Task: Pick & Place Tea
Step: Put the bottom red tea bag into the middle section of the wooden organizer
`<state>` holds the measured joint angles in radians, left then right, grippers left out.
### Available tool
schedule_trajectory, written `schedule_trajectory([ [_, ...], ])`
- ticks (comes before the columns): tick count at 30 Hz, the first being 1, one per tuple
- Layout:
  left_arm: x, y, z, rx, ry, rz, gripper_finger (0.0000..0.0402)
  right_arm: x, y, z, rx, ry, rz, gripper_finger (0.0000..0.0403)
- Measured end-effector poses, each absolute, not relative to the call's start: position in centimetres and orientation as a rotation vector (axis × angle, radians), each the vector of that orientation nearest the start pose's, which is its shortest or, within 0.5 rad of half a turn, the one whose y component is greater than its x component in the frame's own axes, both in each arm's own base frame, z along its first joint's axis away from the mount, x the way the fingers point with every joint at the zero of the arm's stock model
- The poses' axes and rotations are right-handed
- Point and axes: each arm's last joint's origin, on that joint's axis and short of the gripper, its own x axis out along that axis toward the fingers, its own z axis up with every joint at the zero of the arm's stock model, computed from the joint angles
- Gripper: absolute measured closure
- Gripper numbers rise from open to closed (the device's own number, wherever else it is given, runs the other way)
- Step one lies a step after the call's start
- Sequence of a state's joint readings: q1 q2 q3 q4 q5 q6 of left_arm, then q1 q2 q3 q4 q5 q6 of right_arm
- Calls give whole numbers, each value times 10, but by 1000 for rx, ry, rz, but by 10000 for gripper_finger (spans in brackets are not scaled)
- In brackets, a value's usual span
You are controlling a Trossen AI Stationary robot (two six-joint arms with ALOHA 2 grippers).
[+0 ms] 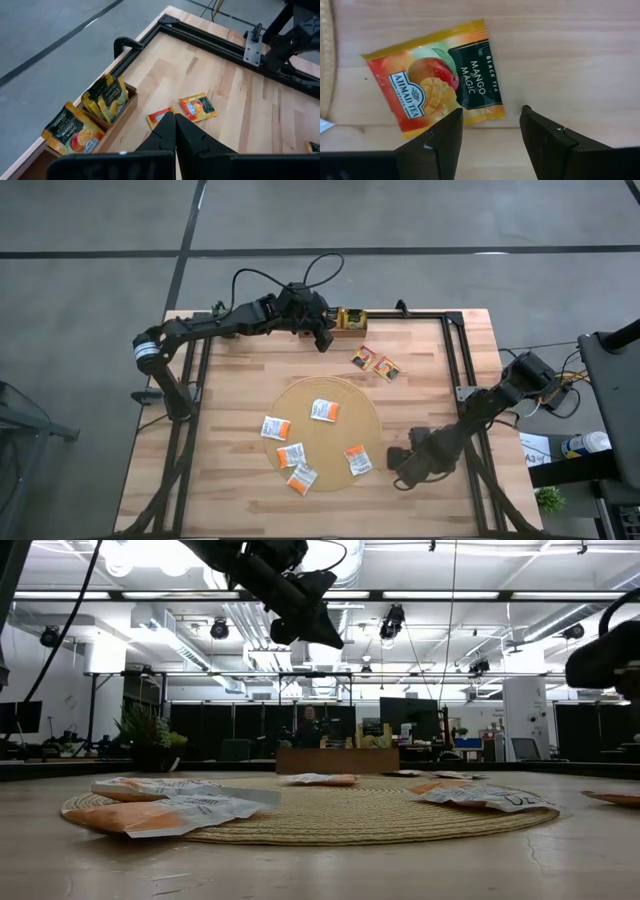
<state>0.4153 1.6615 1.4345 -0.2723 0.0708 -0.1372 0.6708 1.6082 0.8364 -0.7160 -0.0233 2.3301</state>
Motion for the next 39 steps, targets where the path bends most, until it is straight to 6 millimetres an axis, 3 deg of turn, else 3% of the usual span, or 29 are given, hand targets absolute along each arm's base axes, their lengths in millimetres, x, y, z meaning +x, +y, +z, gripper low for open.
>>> schedule_trajectory([
  [11,351,153,327,-248,428,370,401,203,163,126,1309,1229,-1259,218],
  [14,351,153,327,-248,428,370,401,204,163,125,1309,1231,-1253,255],
  [19,351,153,327,-248,428,370,401,205,163,123,1298,1229,-1240,375],
  [26,351,152,327,-247,427,370,401,204,163,124,1285,1236,-1230,394],
  [32,351,153,327,-246,426,370,401,199,158,141,1176,1219,-1288,395],
  [39,351,152,328,-252,418,337,401,201,155,179,1046,1168,-1269,395],
])
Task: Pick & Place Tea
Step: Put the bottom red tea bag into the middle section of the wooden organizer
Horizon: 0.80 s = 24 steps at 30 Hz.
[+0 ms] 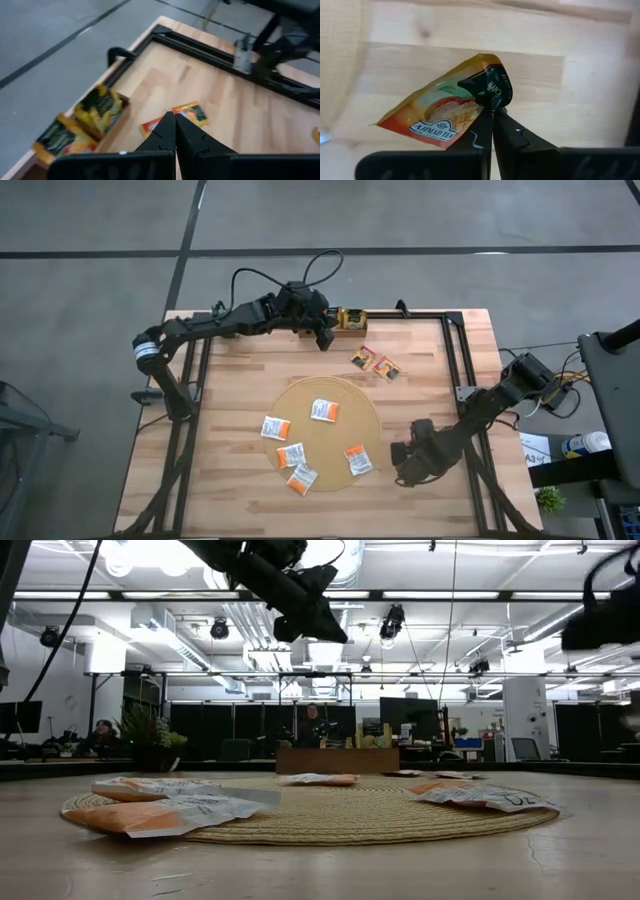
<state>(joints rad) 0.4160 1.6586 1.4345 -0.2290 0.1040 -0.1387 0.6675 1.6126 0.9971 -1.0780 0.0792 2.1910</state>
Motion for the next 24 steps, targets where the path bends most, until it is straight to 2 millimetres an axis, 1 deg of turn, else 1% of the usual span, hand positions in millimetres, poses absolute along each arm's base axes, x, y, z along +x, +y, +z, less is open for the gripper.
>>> schedule_trajectory([
  [2,350,150,331,-264,407,288,401,202,154,190,1030,1145,-1267,395],
  [6,350,148,338,-312,362,218,401,203,149,204,894,1122,-1260,395],
  [9,349,146,342,-362,330,165,401,207,141,213,780,1092,-1234,395],
  [13,347,144,348,-415,308,120,389,218,126,223,640,1069,-1182,395],
  [16,343,142,353,-417,297,114,368,230,112,230,514,1062,-1126,395],
  [19,339,140,356,-441,302,105,338,241,94,236,383,1091,-1073,395],
  [24,330,136,358,-478,379,79,283,257,64,249,136,1088,-1019,395],
])
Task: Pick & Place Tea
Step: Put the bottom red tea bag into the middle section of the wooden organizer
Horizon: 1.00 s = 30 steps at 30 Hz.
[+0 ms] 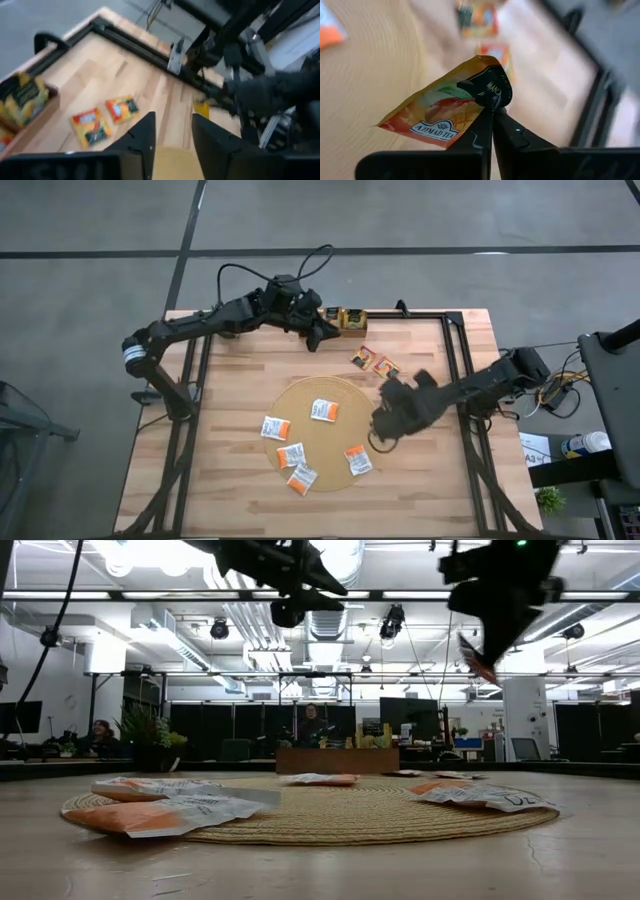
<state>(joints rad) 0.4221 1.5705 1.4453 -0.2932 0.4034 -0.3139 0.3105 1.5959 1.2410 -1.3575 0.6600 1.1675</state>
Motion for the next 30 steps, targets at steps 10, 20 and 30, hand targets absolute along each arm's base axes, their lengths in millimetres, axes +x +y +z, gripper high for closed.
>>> schedule_trajectory([
  [10,317,133,387,-328,476,118,243,280,18,288,-239,1042,-1010,395],
  [20,308,145,395,-237,498,163,243,302,1,322,-289,945,-941,395],
  [30,297,164,393,-233,513,202,243,315,-21,352,-179,804,-953,395],
])
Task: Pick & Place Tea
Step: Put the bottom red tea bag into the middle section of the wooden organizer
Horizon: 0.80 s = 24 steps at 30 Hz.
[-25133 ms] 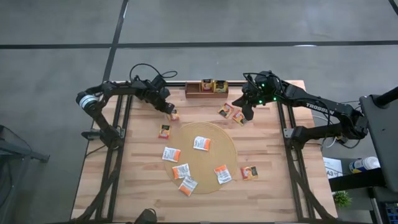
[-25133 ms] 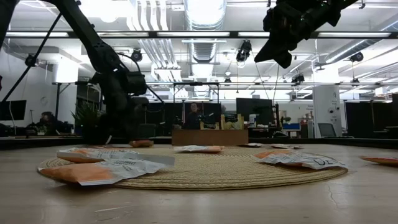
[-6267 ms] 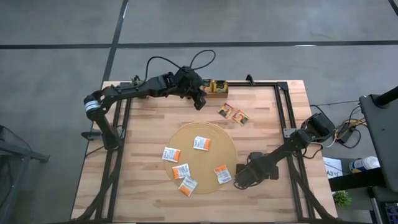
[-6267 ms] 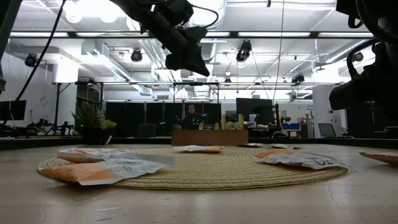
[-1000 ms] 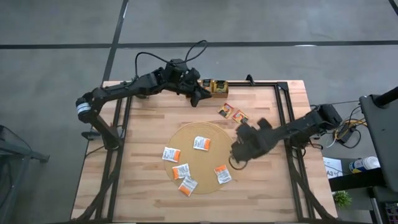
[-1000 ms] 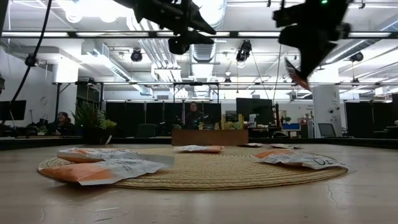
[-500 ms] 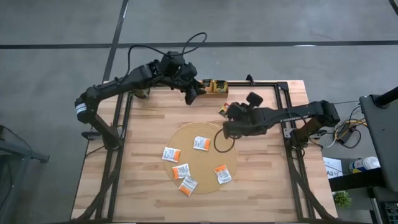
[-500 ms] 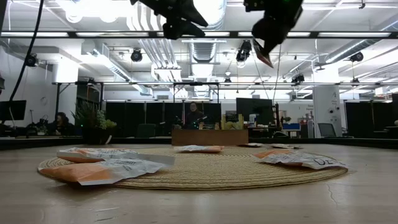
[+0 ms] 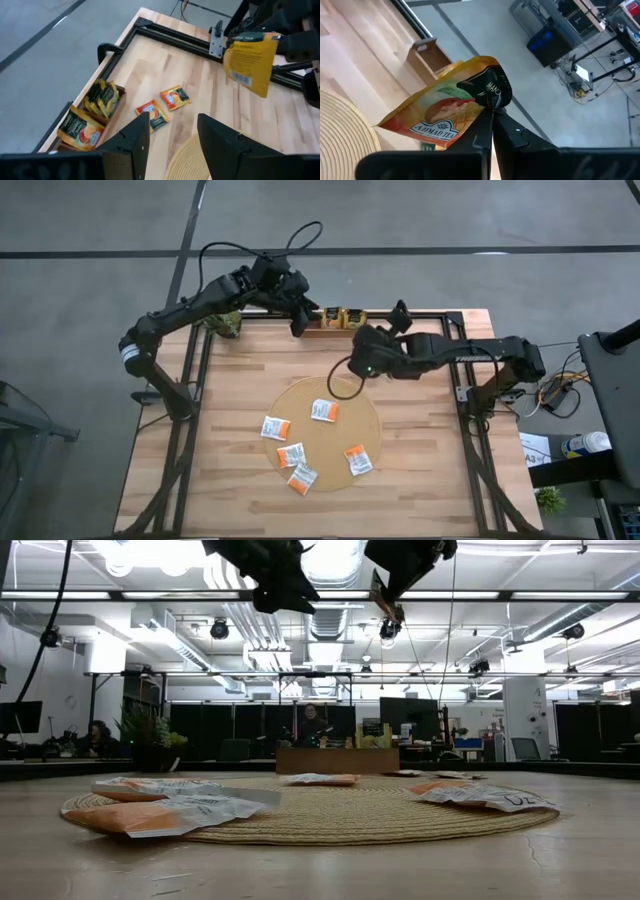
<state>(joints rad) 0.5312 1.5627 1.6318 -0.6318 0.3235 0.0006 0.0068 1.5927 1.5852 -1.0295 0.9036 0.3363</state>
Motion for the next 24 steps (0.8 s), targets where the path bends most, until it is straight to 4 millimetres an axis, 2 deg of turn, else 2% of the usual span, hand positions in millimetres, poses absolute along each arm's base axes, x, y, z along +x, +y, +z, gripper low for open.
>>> schedule_trajectory([
  [13,301,164,400,-294,428,218,243,328,-56,356,-63,743,-1017,395],
  [18,307,162,411,-254,320,204,243,337,-59,354,-81,756,-1014,395],
  [24,311,160,412,-263,308,147,243,338,-59,350,-103,778,-1006,395],
])
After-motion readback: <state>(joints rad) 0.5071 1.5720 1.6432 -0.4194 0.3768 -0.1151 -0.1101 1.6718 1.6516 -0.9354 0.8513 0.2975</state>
